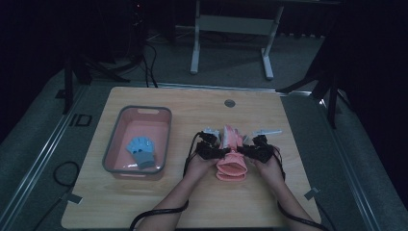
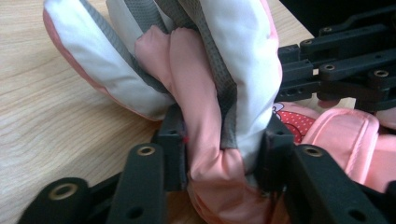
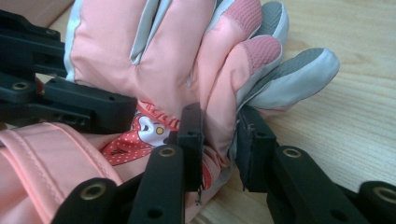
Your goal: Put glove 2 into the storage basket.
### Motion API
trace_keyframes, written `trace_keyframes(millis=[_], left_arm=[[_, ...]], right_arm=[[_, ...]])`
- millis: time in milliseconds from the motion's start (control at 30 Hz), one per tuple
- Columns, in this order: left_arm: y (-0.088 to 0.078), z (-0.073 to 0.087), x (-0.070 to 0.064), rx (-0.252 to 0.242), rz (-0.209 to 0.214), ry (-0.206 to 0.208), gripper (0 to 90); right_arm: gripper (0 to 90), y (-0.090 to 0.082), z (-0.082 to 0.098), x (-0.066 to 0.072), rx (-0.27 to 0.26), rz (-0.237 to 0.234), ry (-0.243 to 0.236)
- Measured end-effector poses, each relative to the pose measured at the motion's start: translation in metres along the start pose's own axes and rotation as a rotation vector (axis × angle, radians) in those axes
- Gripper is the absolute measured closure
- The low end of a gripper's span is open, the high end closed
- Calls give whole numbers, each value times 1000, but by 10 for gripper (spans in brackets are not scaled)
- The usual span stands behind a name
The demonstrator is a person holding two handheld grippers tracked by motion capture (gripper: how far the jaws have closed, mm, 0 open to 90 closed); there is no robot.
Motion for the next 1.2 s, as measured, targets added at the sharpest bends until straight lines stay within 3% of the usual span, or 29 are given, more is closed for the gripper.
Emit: trace_keyframes(millis=[100, 600, 967, 1200], left_arm=[[-5, -3, -3, 3, -12, 17, 648], [-55, -31, -21, -15, -74, 110, 648], [-95, -47, -16, -43, -101, 123, 645], [-129, -54, -8, -66, -131, 142, 645]], right_arm=[[748, -4, -3, 4, -2, 18, -19], [754, -31, -36, 36, -70, 4, -67], [753, -36, -67, 65, -98, -22, -99], [753, -35, -88, 91, -118, -40, -127]])
Point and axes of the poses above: each handheld gripper's, and its own axes: y roughly forward along the jaws, z roughly out of its underside, x roughly to its left, the point moved 7 cm from there along y, roughly forward along the jaws, and after that the axes turned 1 degree about -x, right-handed, at the moved point
